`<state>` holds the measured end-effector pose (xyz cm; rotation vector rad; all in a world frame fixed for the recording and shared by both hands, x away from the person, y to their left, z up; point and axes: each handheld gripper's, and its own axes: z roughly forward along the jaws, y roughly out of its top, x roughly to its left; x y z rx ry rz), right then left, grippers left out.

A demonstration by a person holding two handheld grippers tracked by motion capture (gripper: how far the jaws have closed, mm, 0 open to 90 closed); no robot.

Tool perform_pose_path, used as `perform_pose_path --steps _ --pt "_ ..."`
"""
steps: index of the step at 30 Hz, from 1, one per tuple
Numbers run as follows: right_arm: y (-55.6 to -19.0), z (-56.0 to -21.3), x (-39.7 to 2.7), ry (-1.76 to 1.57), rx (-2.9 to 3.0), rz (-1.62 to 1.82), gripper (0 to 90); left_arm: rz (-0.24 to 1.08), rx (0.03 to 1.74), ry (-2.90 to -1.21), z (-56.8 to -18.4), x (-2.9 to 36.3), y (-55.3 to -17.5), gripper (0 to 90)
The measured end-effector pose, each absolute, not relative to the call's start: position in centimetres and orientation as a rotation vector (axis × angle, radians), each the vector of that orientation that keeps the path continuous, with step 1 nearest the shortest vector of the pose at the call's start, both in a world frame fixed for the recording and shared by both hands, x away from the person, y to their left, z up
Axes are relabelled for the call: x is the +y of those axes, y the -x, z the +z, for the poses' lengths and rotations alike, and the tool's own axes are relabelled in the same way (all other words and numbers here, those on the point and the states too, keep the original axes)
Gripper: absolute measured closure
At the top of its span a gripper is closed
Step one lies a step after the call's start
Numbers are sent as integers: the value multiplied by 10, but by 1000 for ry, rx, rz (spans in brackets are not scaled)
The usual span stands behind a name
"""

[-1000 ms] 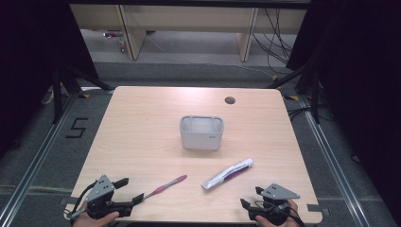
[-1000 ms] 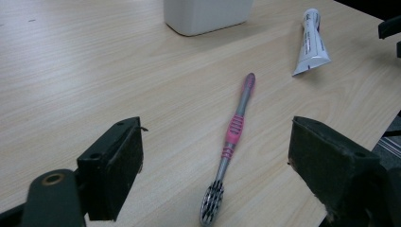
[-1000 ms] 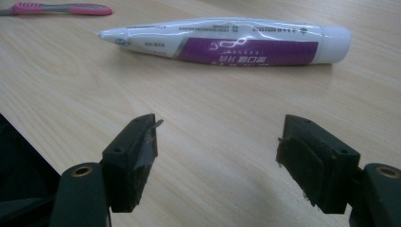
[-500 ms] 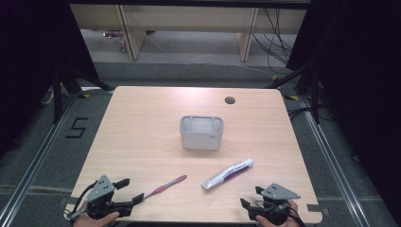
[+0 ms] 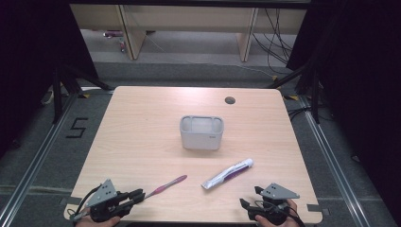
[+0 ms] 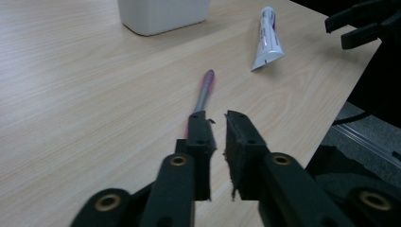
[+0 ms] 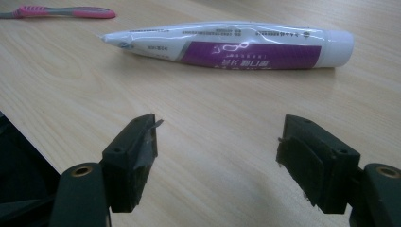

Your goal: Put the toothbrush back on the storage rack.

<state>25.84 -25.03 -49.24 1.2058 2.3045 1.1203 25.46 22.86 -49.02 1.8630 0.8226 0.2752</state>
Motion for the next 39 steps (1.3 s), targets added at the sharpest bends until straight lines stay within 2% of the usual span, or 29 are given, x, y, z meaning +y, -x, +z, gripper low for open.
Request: perform_pose_path --steps 4,20,24,27,32,39 --pt "-259 -494 -248 -1203 2306 1117 288 254 800 -1904 -493 224 -254 891" --pt "-258 -494 -246 -1186 2322 1139 289 234 820 -2033 -506 217 -257 893" --pt "-259 -494 -246 -1177 2348 1145 289 245 828 -2031 -510 217 -257 894" --pt "-259 -494 -245 -1186 2348 1142 293 293 819 -2089 -512 219 -263 894" --pt "-259 -494 -246 -1171 2349 1145 294 298 826 -2140 -516 217 -265 894" --pt "-259 -495 -245 -1176 2335 1139 294 323 840 -2148 -519 213 -267 894"
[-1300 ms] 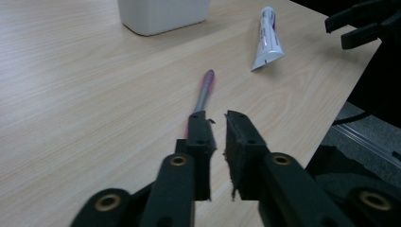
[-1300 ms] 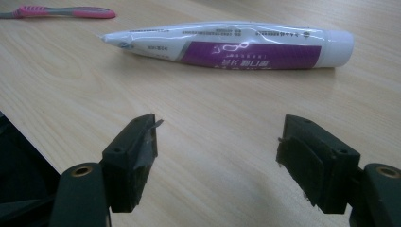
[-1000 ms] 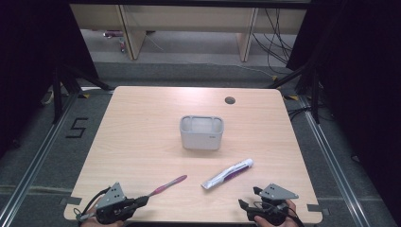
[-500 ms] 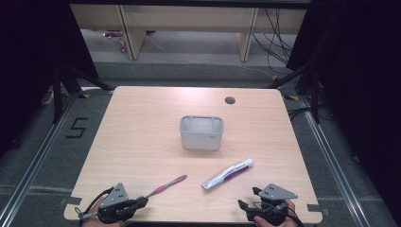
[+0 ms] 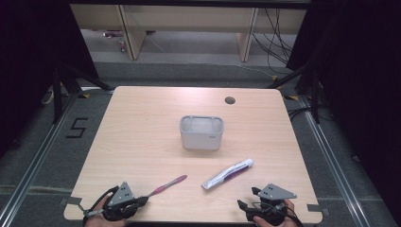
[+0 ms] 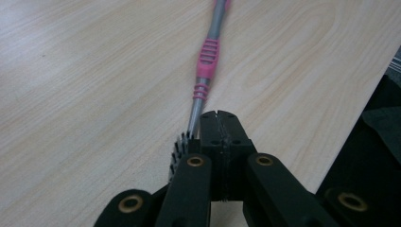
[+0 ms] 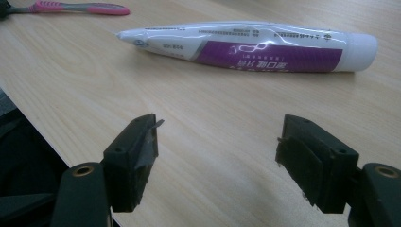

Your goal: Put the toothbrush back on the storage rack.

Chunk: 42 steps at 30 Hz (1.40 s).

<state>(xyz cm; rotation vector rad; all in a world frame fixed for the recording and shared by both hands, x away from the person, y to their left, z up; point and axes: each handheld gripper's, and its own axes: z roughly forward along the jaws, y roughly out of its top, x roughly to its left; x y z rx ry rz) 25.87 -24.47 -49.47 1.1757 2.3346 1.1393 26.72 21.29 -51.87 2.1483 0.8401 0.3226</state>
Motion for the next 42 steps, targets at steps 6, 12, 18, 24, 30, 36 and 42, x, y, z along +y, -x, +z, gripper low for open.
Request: perform_pose_path --steps 6,12,18,24,30,36,42 --pt "-258 -494 -244 -1186 2347 1125 294 345 827 -2161 -518 214 -272 893" --pt "-258 -495 -244 -1190 2355 1134 294 383 852 -2151 -518 217 -281 892" --pt "-258 -494 -245 -1173 2339 1126 293 422 880 -2126 -518 223 -296 890" --pt "-258 -494 -244 -1182 2338 1126 294 459 895 -2169 -517 231 -310 890" --pt "-259 -494 -245 -1166 2338 1132 293 500 895 -2175 -517 232 -321 890" --pt "-259 -494 -245 -1181 2349 1139 293 525 929 -2170 -517 234 -335 890" --pt "-258 -494 -244 -1188 2334 1130 293 530 945 -2155 -518 234 -346 888"
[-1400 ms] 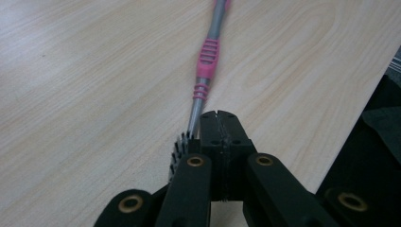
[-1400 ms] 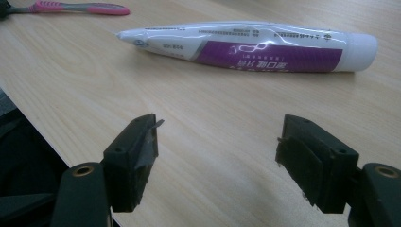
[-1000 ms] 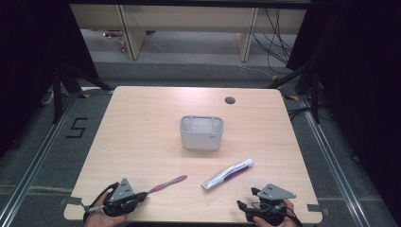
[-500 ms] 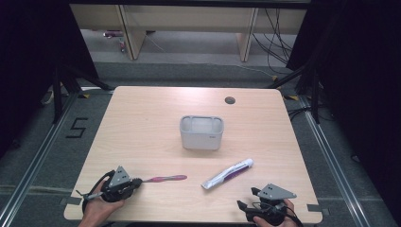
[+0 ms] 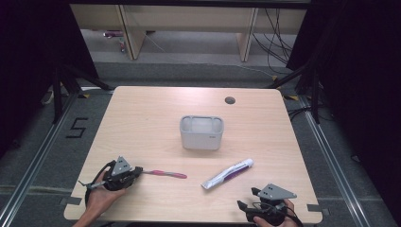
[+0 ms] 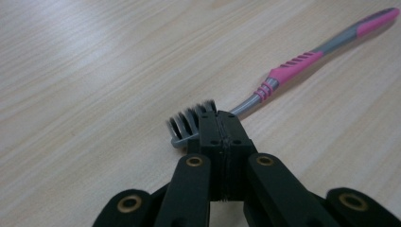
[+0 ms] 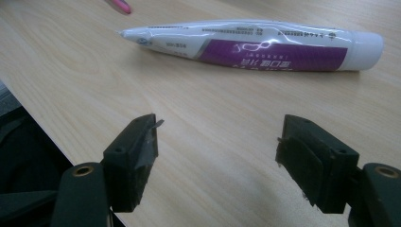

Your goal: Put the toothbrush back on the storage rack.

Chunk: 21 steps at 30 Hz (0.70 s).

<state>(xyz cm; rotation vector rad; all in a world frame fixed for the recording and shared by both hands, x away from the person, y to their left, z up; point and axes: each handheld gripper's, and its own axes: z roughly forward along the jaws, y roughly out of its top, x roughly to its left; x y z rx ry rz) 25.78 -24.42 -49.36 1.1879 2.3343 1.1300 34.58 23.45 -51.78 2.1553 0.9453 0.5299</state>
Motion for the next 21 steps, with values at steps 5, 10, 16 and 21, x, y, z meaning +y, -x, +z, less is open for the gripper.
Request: perform_pose_path --steps 5,10,16,21 --pt "-259 -494 -244 -1177 2352 1140 293 529 964 -2159 -518 233 -353 888" --pt "-257 -493 -244 -1215 2340 1134 293 531 971 -2133 -519 231 -358 886" --pt "-258 -493 -245 -1190 2343 1130 293 549 971 -2141 -517 231 -367 883" --pt "-258 -492 -246 -1173 2334 1130 293 532 992 -2141 -518 228 -369 878"
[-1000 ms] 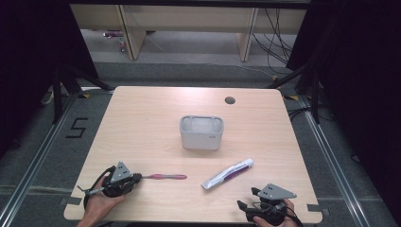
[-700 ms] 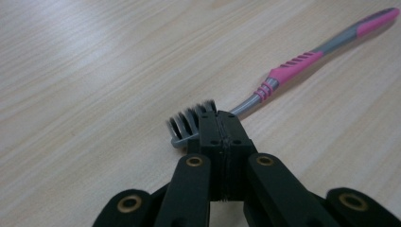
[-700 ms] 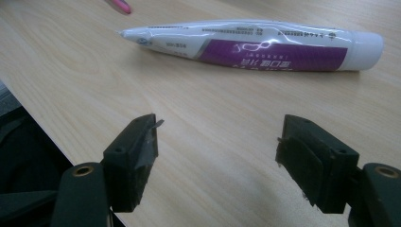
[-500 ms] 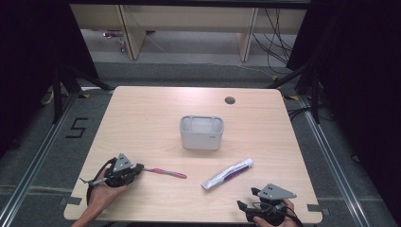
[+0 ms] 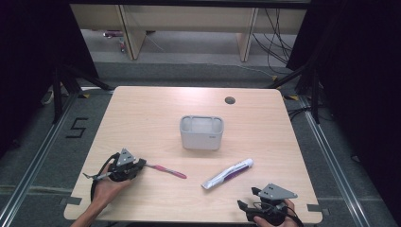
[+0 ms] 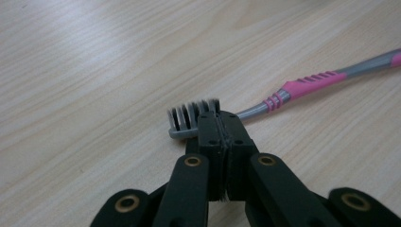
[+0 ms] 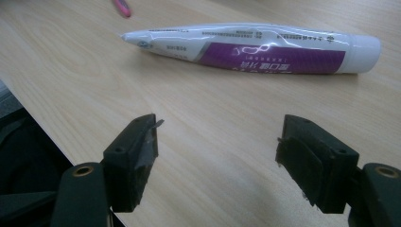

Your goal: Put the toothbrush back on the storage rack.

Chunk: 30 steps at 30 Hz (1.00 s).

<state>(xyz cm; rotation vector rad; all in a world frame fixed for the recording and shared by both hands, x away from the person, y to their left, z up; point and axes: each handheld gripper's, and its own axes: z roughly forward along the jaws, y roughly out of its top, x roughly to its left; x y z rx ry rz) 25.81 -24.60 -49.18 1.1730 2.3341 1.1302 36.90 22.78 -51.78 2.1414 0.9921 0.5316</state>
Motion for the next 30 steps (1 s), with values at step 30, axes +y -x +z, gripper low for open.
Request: perform_pose_path --steps 30 --pt "-257 -492 -245 -1185 2340 1135 293 501 1045 -2102 -516 222 -386 865"
